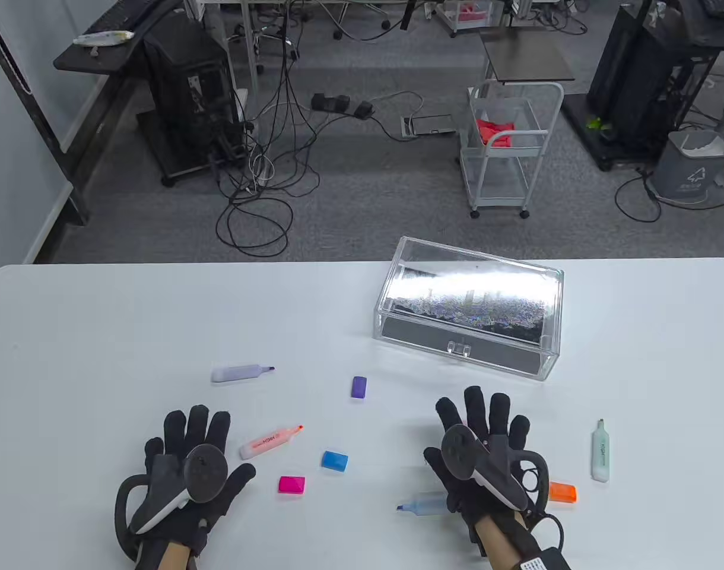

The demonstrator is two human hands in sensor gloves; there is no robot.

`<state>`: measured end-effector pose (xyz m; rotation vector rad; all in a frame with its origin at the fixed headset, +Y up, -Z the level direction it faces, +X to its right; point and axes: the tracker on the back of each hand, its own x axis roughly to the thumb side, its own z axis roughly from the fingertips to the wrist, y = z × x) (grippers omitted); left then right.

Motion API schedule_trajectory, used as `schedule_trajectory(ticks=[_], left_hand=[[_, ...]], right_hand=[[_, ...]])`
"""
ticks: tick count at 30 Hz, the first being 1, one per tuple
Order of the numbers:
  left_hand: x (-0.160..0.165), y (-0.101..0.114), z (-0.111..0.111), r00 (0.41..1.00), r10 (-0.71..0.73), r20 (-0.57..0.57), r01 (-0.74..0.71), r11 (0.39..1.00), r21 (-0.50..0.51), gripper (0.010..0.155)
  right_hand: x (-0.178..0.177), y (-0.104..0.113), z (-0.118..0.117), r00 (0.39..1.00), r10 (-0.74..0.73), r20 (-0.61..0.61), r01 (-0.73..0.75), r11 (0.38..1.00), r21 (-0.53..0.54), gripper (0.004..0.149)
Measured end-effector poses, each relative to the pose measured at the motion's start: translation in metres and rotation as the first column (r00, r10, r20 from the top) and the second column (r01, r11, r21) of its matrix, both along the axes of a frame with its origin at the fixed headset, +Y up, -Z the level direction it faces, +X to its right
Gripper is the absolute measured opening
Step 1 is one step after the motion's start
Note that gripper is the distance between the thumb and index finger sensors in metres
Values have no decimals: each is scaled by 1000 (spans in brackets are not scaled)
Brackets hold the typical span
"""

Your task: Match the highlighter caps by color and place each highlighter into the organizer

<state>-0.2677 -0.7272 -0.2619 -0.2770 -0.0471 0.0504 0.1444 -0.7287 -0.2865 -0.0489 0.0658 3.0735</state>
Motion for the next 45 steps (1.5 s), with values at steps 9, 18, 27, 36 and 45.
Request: schedule_trajectory(ticks=[9,18,27,36,45], left_hand=[[-5,2,-1,1000,2,-29,-2,1000,1,91],[-11,0,-2,998,-2,-66,1,1000,-9,91],[-6,0,2,996,-9,-90,7,1000,-15,91],[-11,-1,6,994,0,-109,-1,1000,-13,91],[-16,-3,5,992,10,-128,-13,1000,-23,91]], right_hand=[[7,16,-1,992,-124,12,123,990,69,74],[57,34,-43,789,-542,290,527,839,136,65],[78,0,-99,546,-653,525,704,697,135,63],[85,-30,-138,387,-688,614,799,582,149,63],[87,-49,-158,231,-714,661,878,445,174,58]])
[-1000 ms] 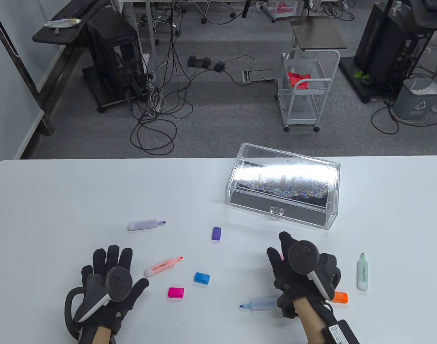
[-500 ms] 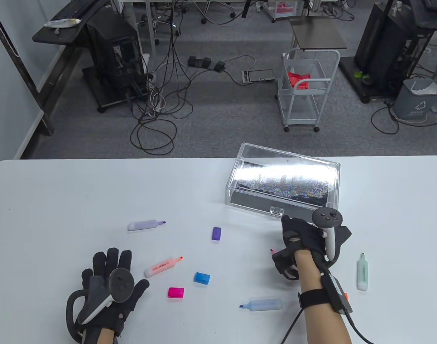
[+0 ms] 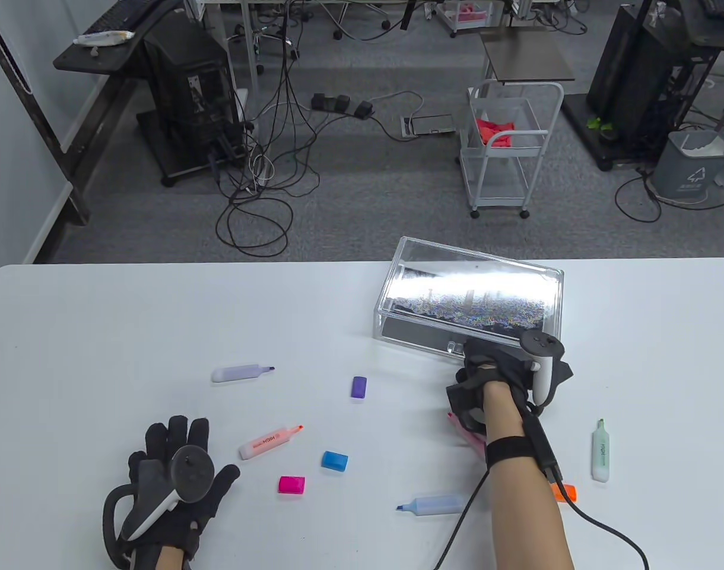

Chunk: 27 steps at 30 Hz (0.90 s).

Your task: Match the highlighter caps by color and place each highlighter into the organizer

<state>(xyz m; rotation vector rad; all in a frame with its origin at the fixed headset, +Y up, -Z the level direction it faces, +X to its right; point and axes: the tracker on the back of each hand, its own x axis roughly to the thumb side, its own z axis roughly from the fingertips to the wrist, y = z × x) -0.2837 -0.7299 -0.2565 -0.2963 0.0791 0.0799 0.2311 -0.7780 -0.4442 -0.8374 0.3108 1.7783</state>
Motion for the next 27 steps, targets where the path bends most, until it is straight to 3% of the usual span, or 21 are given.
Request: schedule_trajectory(ticks=[6,16,27], left_hand=[[-2,-1,1,1000,2,-7,-2,1000,0,90],[-3,-2,2,1000,12,-14,-13,1000,-10,90],[-4,-3,2,1000,13,-18,-13,1000,-20,90]], right_hand=[[-2,-8,-2,992,-108,66,108,994,-1,50],[-2,-11,-1,978,-161,132,163,987,-5,49],[1,-13,1,987,-98,125,99,995,0,47]])
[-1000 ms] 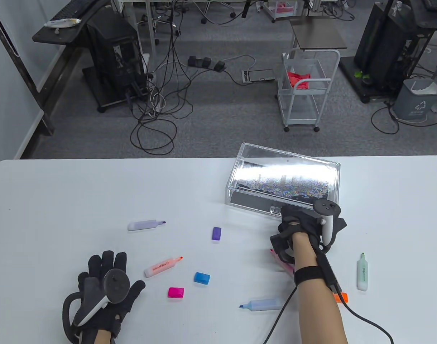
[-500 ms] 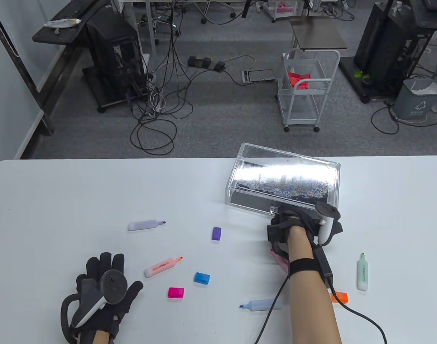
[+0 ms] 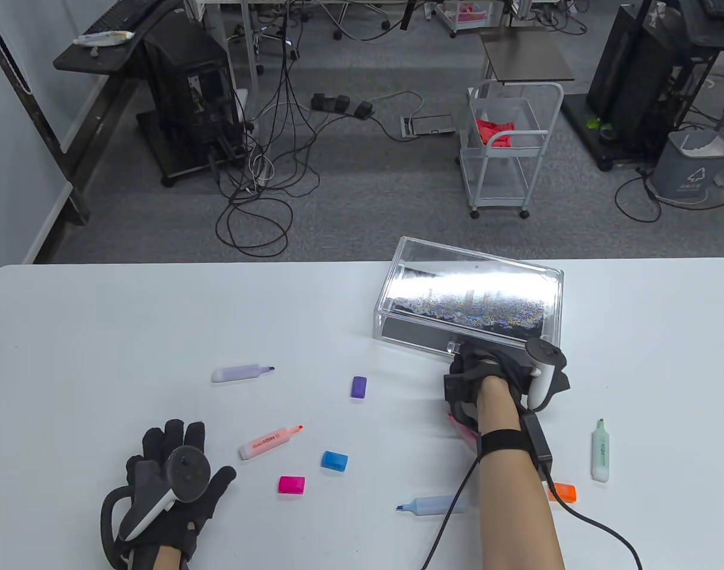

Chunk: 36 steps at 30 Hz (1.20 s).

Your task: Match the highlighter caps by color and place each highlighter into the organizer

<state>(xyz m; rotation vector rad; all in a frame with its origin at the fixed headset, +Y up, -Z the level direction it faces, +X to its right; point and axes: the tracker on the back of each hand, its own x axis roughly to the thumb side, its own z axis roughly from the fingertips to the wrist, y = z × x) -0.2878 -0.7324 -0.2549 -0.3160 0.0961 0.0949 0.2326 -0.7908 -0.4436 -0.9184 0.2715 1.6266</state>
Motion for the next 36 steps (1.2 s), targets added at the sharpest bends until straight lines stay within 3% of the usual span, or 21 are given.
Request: schedule_trajectory(ticks=[19,29,31,35,36], left_hand=[[9,2,-6,998,-26,58,27,1000,-13,90],[15,2,-7,996,-31,81,32,999,-12,90],[15,1,-7,996,-29,82,30,999,-13,90],[15,-1,-9,996,-32,83,34,999,-22,90],[16,-2,-9,996,-37,86,39,999,-26,90]], right_hand=[[-17,8,55,990,70,-126,-76,996,-48,46],[-21,17,64,968,166,-186,-176,984,-36,52],[-23,28,65,936,249,-247,-258,966,-4,58],[-28,56,76,777,502,-380,-498,859,116,60],[-31,64,82,712,568,-412,-558,815,159,59]])
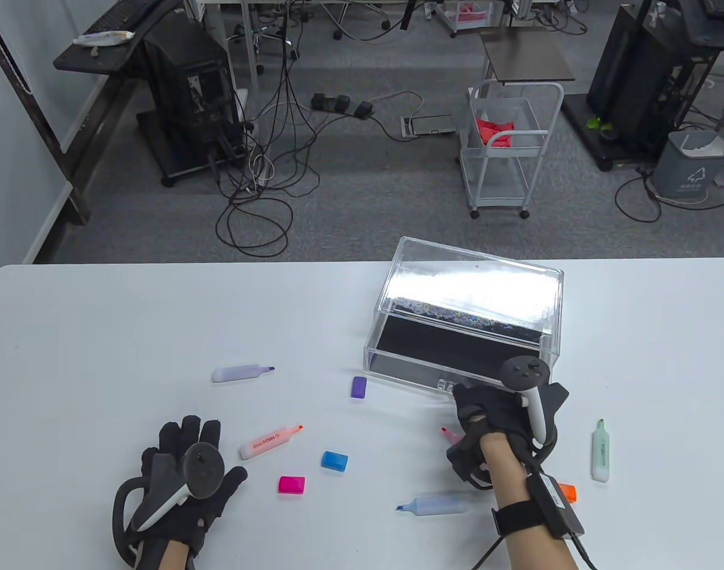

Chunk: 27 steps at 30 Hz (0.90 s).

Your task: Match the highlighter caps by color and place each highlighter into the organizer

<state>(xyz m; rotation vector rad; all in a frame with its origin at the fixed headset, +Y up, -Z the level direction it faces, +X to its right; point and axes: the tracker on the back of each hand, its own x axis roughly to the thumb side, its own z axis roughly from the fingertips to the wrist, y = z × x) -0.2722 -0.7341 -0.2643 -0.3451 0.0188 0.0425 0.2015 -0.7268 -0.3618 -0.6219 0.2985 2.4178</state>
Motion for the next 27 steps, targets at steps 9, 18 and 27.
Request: schedule_trajectory(ticks=[9,18,27], left_hand=[[11,-3,-1,999,-24,43,24,1000,-10,89],[19,-4,-1,996,-29,88,30,1000,-5,89],[23,-5,-1,994,-29,106,29,1000,-1,89]], right_hand=[[-23,15,40,892,403,-205,-389,915,106,62],[-32,-12,51,807,524,-272,-520,849,93,67],[-34,-31,45,750,581,-317,-595,801,62,65]])
